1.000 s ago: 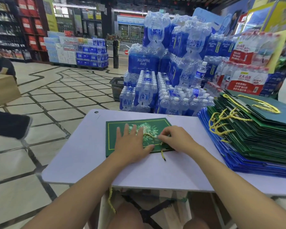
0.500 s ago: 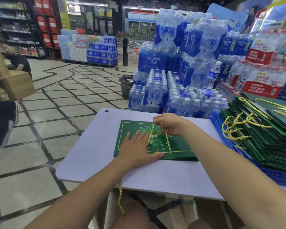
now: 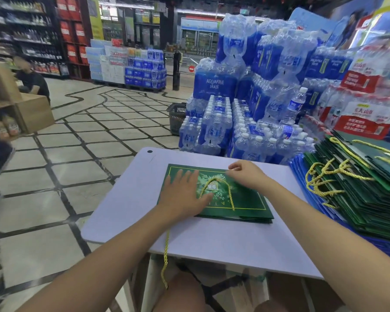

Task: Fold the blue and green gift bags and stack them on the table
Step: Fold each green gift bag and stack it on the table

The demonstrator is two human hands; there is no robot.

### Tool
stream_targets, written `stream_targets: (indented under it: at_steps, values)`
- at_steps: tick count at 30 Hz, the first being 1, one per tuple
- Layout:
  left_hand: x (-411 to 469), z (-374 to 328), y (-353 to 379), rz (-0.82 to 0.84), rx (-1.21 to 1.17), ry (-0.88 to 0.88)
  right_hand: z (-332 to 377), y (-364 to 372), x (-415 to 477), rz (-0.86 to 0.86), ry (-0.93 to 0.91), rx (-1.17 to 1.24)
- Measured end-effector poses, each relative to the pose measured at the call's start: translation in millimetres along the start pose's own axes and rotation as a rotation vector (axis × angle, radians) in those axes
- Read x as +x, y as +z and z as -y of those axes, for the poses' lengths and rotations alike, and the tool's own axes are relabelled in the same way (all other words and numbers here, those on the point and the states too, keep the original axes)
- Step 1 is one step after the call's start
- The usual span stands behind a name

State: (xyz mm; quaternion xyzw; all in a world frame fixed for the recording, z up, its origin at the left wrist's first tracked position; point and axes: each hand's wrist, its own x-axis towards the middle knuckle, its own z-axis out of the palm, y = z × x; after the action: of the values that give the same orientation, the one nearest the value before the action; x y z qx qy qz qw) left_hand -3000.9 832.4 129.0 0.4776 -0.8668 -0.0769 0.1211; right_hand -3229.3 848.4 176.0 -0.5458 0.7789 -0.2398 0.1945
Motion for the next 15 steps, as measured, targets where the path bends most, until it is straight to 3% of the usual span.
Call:
stream_targets:
  at_steps: [4, 8, 11, 15]
  values:
    - [-3.2, 25.6, -17.4, 0.090, 0.160, -0.256, -39.0, -4.6, -39.1, -0.097, 0.093, -0.312]
    - [-6.7, 31.0, -22.1, 0.070, 0.001, -0.274, -54.6, 7.5, -61.6, -0.064, 0.114, -0.295]
    - [-4.2, 37.5, -31.6, -0.008, -0.409, -0.328, -53.7, 10.2, -71.6, -0.077, 0.123, -0.237]
    - [-2.5, 36.2, -64.0, -0.130, -1.201, -0.421, -45.6, 6.1, -73.2, -0.054, 0.100, -0.121]
